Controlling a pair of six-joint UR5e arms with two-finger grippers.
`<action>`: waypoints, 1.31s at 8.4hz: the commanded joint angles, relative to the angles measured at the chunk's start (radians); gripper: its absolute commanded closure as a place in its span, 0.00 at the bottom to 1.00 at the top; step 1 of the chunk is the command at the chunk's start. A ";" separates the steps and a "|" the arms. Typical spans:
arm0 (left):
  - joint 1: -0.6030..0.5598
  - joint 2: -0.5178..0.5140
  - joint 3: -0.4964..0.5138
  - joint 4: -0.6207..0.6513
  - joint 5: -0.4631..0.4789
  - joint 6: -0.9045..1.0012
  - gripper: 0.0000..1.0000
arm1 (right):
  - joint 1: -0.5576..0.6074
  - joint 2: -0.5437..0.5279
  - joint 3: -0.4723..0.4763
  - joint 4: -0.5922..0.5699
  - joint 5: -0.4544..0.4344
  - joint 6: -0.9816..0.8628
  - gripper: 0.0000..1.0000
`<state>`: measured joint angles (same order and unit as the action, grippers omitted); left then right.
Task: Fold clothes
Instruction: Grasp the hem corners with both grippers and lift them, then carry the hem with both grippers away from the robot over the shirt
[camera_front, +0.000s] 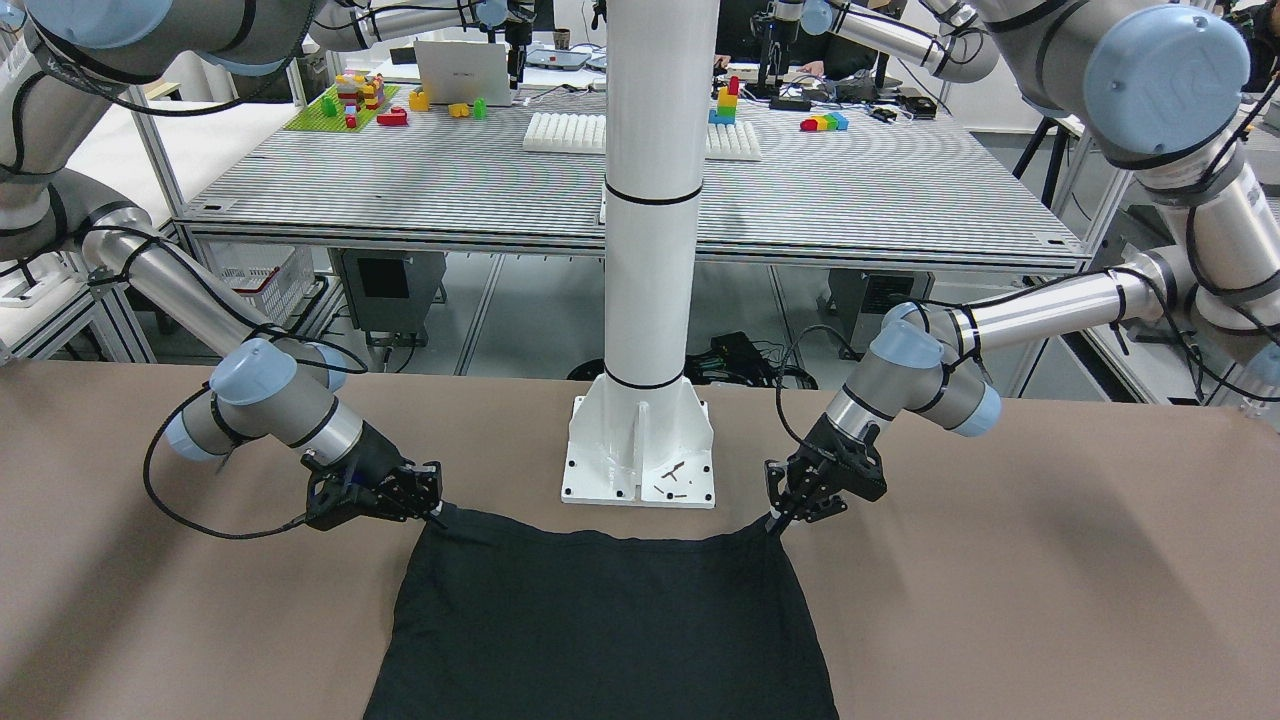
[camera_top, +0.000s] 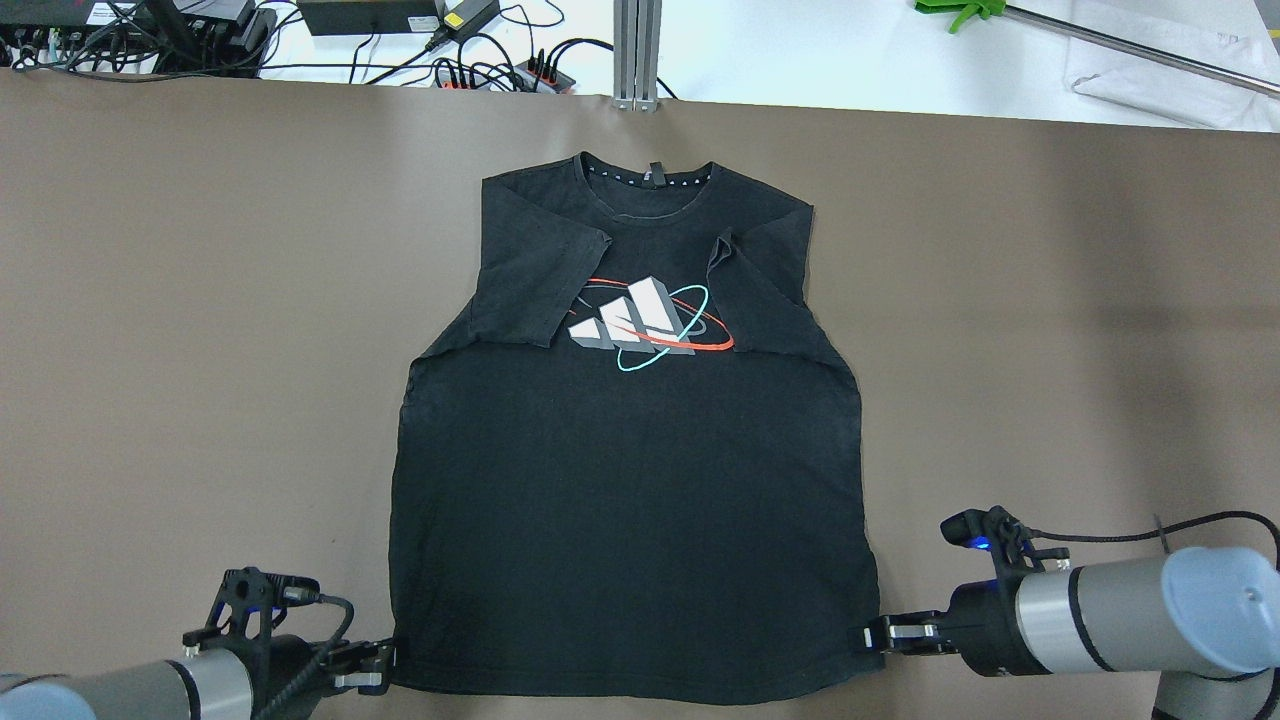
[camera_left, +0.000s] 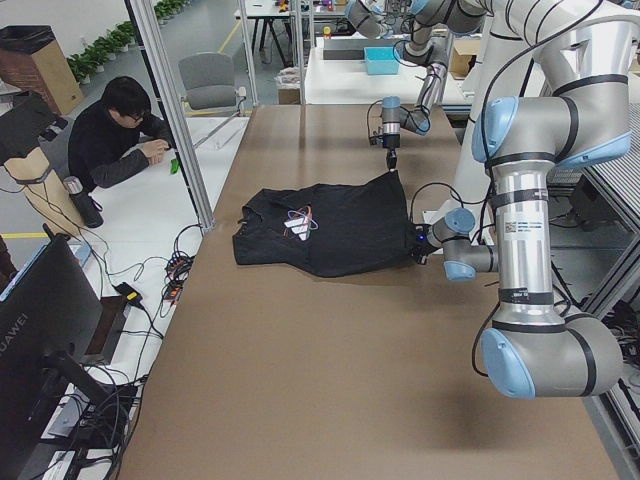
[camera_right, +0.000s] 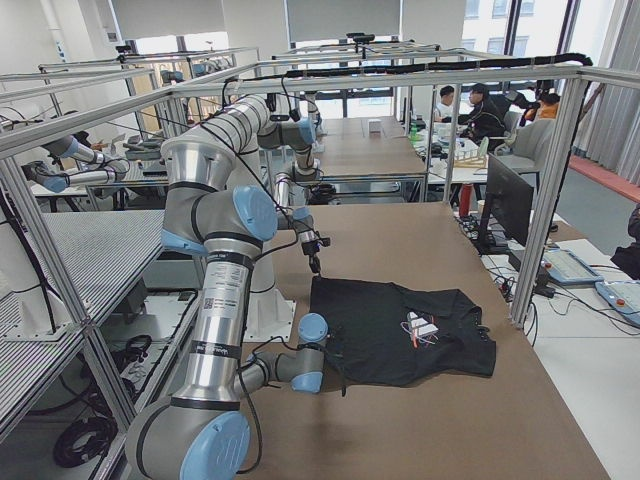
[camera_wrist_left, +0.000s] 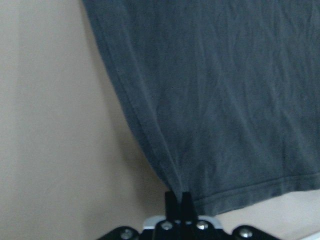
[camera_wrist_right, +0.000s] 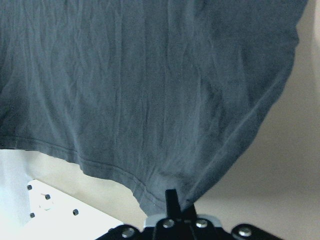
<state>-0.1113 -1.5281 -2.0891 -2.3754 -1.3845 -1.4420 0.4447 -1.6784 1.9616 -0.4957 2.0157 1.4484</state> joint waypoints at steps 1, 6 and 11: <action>-0.297 -0.055 -0.069 -0.005 -0.472 0.066 1.00 | 0.118 -0.038 0.003 0.139 0.207 0.006 1.00; -0.383 -0.020 -0.115 -0.285 -0.856 0.055 1.00 | 0.120 -0.113 0.003 0.772 0.362 0.442 1.00; -0.422 -0.037 -0.005 -0.308 -0.719 0.042 1.00 | 0.254 -0.014 -0.180 0.838 0.371 0.475 1.00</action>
<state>-0.4975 -1.5521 -2.1387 -2.6909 -2.1506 -1.3998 0.6124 -1.7605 1.8811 0.3391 2.3791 1.9259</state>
